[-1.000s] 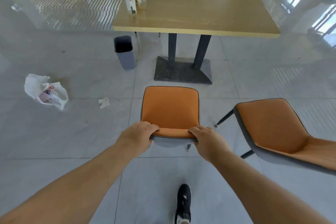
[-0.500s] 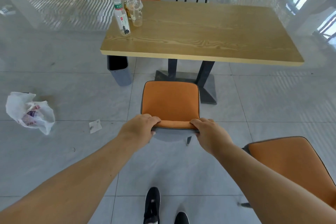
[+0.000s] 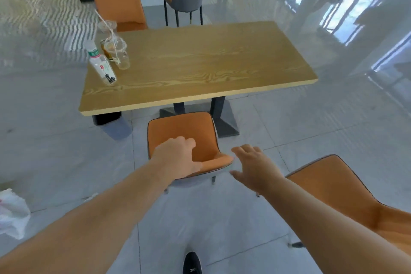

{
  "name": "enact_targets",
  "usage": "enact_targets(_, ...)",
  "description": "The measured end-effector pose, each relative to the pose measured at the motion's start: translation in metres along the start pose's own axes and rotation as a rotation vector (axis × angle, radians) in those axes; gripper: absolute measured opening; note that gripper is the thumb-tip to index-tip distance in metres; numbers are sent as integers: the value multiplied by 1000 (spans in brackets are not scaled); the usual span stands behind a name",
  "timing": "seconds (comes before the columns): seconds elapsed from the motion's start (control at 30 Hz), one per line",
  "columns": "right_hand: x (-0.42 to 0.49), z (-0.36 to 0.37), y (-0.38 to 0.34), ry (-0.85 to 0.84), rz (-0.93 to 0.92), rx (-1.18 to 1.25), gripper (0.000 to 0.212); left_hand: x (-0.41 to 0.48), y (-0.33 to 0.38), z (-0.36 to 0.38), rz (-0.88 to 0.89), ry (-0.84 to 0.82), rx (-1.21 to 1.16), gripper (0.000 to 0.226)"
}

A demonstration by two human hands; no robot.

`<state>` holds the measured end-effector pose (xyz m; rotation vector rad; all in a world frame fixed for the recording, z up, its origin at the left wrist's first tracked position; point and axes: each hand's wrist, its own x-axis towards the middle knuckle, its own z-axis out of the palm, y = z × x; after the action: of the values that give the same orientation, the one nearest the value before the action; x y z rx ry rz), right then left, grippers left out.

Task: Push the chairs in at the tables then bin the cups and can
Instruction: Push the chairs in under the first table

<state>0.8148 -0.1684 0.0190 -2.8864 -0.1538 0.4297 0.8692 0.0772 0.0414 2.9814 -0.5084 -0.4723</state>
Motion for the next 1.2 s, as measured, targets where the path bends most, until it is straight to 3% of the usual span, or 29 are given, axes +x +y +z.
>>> enact_targets(0.1, -53, -51, 49, 94, 79, -31, 70, 14, 77, -36, 165, 82, -81, 74)
enact_targets(0.33, -274, -132, 197, 312, 437, -72, 70, -17, 342, -71, 534, 31, -29, 73)
enact_targets(0.6, -590, -111, 324, 464, 745, 12, 65, -172, 643, -23, 859, 33, -17, 66)
enact_targets(0.77, -719, -83, 379, 458, 804, 42, 66, -249, 763, 22, 961, -42, 47, 64)
enact_targets(0.9, -747, -76, 421, 451, 791, 72, 68, -261, 802, 47, 912, -48, 62, 66)
enact_targets(1.03, -714, -76, 466, 431, 663, 90, 68, -234, 821, 60, 844, -29, 57, 72)
enact_targets(1.2, -644, -78, 531, 371, 501, 70, 64, -171, 850, 75, 724, 13, 7, 49)
